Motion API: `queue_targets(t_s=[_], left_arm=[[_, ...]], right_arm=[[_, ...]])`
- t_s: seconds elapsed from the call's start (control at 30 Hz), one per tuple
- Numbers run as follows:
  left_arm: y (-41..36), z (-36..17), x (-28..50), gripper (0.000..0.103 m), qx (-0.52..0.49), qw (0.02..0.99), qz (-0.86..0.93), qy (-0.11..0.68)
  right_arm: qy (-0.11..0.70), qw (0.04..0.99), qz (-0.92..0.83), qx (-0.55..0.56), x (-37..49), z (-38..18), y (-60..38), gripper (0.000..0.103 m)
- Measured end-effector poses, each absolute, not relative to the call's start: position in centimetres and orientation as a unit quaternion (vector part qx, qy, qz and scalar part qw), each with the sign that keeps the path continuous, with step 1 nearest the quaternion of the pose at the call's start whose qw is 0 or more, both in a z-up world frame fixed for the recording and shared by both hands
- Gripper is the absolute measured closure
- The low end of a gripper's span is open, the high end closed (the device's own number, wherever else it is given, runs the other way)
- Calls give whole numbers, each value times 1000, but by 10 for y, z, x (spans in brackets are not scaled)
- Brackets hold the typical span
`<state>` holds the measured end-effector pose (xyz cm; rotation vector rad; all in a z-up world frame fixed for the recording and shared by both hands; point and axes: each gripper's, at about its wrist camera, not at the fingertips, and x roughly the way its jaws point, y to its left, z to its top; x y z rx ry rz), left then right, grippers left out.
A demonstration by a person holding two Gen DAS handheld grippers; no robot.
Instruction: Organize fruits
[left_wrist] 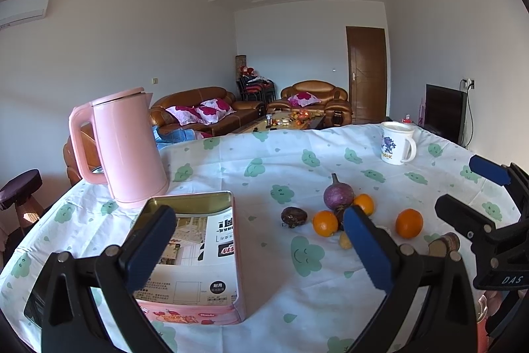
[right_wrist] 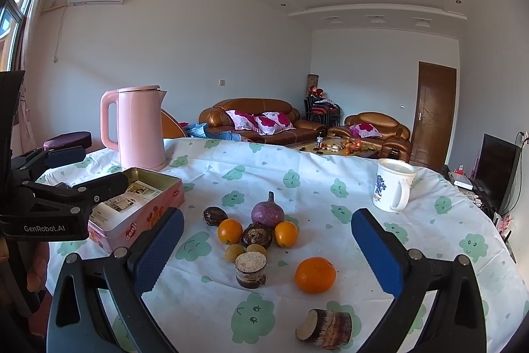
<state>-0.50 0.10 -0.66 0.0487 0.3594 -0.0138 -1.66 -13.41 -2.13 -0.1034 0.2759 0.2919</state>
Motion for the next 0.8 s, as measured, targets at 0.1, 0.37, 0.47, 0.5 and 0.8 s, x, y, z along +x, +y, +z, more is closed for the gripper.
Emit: queue_targets(t_s=[0.1, 0.37, 0.47, 0.5, 0.8], left_arm=[[1, -7, -5, 0, 24, 984, -6, 179], [1, -7, -5, 0, 25, 984, -7, 179], [2, -7, -5, 0, 24, 983, -6, 179], [3, -7, -5, 0, 24, 984, -7, 179], [3, -7, -5, 0, 24, 983, -7, 179]], right_arm=[[137, 979, 145, -51, -17, -22, -134, 1], [140, 978, 147, -52, -17, -24, -132, 1], [141, 978, 147, -52, -17, -24, -132, 1], [141, 978, 147, -52, -17, -25, -132, 1], [143, 977, 148, -52, -17, -26, -131, 1]])
